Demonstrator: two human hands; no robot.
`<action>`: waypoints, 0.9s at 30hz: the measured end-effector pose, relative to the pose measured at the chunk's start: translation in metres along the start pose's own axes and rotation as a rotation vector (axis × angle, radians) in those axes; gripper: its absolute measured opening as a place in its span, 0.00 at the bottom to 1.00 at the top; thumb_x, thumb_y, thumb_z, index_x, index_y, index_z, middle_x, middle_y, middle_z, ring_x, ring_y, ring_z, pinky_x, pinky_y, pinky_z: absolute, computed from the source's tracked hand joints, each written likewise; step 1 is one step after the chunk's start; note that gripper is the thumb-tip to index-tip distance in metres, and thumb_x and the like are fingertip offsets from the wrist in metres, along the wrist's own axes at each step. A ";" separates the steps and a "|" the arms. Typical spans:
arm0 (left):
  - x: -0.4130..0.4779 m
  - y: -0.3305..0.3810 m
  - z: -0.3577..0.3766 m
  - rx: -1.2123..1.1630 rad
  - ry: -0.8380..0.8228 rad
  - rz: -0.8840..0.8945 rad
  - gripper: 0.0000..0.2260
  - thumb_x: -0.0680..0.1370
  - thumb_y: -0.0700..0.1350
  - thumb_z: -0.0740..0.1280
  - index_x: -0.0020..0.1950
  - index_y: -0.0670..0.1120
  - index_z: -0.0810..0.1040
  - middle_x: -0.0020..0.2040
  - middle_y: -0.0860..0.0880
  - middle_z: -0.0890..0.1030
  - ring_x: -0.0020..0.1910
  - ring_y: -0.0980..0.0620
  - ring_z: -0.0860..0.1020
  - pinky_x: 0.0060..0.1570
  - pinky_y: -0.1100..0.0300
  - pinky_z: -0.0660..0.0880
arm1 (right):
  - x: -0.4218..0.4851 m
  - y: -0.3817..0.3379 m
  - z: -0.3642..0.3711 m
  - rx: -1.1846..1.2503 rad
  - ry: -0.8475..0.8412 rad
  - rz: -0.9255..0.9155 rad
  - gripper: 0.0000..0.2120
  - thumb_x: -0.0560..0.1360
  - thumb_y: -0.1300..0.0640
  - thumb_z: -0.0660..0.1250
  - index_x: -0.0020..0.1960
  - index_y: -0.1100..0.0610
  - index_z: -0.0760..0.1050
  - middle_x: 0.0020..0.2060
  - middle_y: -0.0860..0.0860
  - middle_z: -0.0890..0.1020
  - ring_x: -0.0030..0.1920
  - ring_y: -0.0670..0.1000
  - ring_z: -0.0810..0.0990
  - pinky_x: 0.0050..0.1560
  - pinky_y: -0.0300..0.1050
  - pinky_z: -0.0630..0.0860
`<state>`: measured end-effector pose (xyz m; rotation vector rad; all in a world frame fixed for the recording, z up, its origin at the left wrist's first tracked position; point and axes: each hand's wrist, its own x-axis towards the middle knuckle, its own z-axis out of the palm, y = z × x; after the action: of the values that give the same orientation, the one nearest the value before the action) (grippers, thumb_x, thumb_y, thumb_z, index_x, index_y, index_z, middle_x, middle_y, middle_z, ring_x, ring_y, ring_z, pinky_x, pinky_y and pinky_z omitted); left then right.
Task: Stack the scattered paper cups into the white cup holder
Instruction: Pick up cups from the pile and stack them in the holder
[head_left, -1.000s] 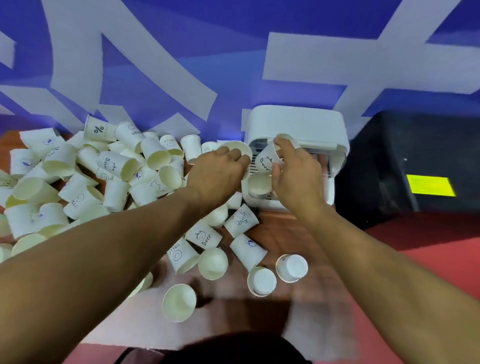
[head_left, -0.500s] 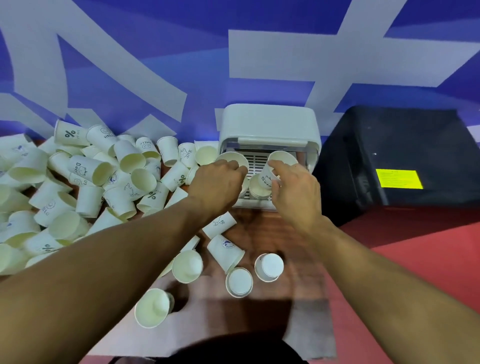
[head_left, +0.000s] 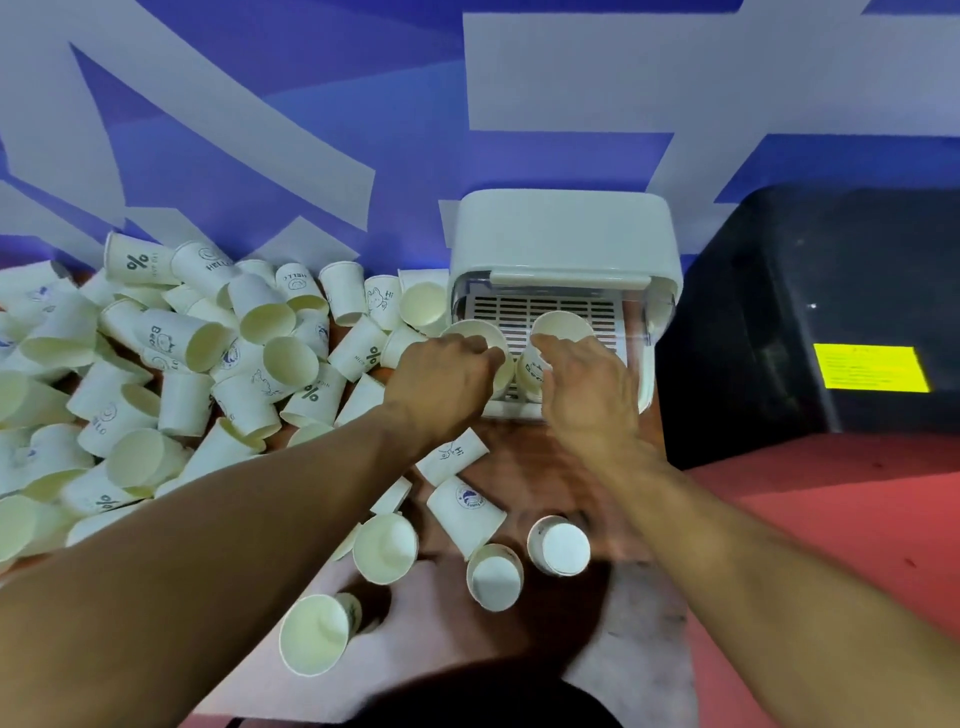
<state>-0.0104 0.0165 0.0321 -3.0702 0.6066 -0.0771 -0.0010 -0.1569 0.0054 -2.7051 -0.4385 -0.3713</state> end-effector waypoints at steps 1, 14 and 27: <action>0.002 0.000 0.003 -0.002 -0.010 0.007 0.06 0.78 0.45 0.64 0.52 0.48 0.78 0.44 0.49 0.79 0.43 0.44 0.78 0.32 0.57 0.62 | -0.001 0.001 0.002 -0.003 -0.010 -0.003 0.23 0.59 0.69 0.74 0.53 0.58 0.81 0.35 0.53 0.82 0.37 0.59 0.78 0.35 0.44 0.74; 0.021 0.002 0.025 -0.005 -0.196 0.038 0.09 0.79 0.43 0.59 0.53 0.51 0.78 0.47 0.50 0.79 0.44 0.43 0.78 0.34 0.57 0.61 | -0.008 0.010 0.034 -0.016 -0.175 -0.001 0.18 0.63 0.69 0.71 0.51 0.58 0.81 0.36 0.53 0.82 0.38 0.59 0.78 0.39 0.49 0.76; 0.026 0.005 0.043 -0.018 -0.286 -0.030 0.09 0.79 0.43 0.59 0.50 0.51 0.79 0.46 0.50 0.79 0.41 0.43 0.78 0.34 0.57 0.62 | -0.004 0.008 0.046 -0.040 -0.333 0.027 0.21 0.63 0.65 0.72 0.56 0.59 0.80 0.39 0.54 0.82 0.41 0.61 0.79 0.37 0.50 0.76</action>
<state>0.0139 0.0018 -0.0099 -3.0234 0.5460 0.3614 0.0070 -0.1468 -0.0395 -2.8152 -0.4886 0.0828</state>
